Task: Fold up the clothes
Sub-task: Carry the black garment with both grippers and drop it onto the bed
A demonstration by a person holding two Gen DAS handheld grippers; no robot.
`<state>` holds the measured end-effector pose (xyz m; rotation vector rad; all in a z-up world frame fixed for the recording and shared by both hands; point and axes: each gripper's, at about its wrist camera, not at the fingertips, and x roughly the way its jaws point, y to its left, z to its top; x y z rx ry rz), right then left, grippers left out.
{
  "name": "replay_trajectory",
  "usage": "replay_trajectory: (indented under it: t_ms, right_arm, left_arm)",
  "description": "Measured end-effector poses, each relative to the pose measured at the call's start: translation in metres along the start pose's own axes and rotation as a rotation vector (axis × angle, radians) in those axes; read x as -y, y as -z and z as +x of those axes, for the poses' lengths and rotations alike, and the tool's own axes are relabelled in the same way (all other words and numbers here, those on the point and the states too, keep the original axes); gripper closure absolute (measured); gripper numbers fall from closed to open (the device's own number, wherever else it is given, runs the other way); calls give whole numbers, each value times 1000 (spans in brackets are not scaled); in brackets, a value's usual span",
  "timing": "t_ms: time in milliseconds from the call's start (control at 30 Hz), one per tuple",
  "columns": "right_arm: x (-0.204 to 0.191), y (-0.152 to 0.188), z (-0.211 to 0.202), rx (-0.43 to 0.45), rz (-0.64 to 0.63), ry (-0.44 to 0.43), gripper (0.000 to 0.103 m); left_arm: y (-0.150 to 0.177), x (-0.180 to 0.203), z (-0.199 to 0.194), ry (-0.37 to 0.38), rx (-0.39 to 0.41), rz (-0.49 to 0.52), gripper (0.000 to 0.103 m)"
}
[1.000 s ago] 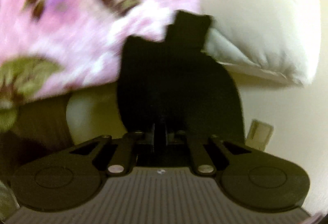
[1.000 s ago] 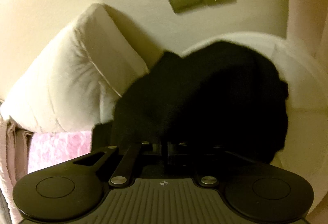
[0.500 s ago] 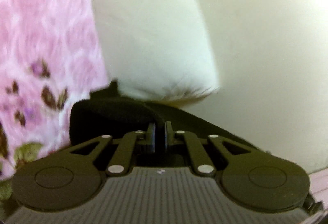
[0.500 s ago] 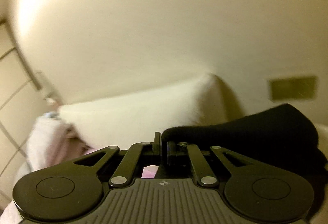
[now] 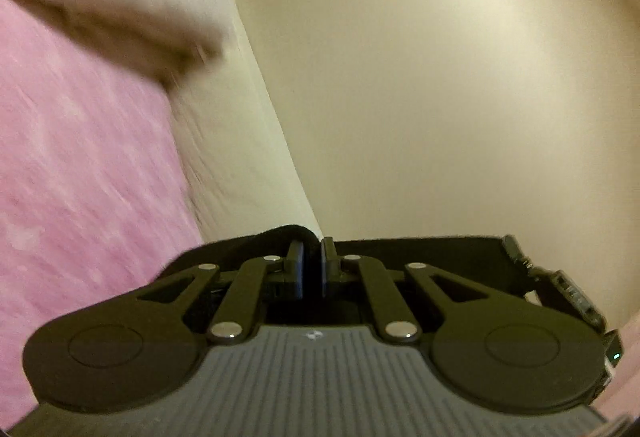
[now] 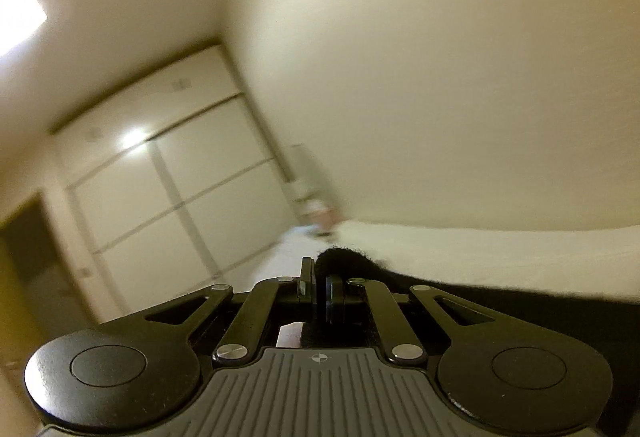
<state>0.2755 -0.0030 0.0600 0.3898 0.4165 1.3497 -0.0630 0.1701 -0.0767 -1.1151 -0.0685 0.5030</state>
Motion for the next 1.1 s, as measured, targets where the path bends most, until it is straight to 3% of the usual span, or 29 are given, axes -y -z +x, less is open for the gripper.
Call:
replay_trajectory:
  t_ms: [100, 267, 300, 367, 400, 467, 533, 567, 733, 800, 933, 1100]
  right_arm:
    - [-62, 18, 24, -35, 8, -142, 101]
    - [-177, 60, 86, -150, 48, -317, 100]
    - [-198, 75, 112, -278, 43, -308, 96]
    - [-240, 103, 163, -533, 34, -289, 71]
    - [-260, 118, 188, -654, 27, -280, 51]
    - [-289, 157, 195, -766, -35, -292, 50]
    - [-317, 196, 203, -873, -100, -304, 50]
    - [-326, 208, 200, -885, -150, -315, 50]
    - [-344, 295, 105, -959, -536, -378, 50]
    - [-345, 321, 90, -991, -663, -368, 50]
    - [-306, 365, 52, -1074, -666, -300, 50]
    - [-270, 354, 42, -1096, -676, -225, 50]
  left_arm:
    - [-37, -5, -78, -27, 125, 14, 98]
    - [-79, -16, -193, -348, 291, 24, 97]
    - [-87, -18, -215, -412, 324, 25, 96]
    - [-103, -24, -258, -549, 381, 28, 99]
    - [-106, -32, -273, -643, 382, 24, 101]
    - [-107, -47, -300, -794, 387, 7, 101]
    - [-99, -64, -320, -888, 361, -27, 101]
    - [-93, -73, -329, -931, 345, -48, 101]
    - [-53, -103, -354, -1098, 228, -106, 101]
    - [-35, -110, -349, -1139, 182, -108, 101]
    - [0, -119, -335, -1173, 58, -76, 100]
    - [38, -105, -305, -1213, -78, 27, 99]
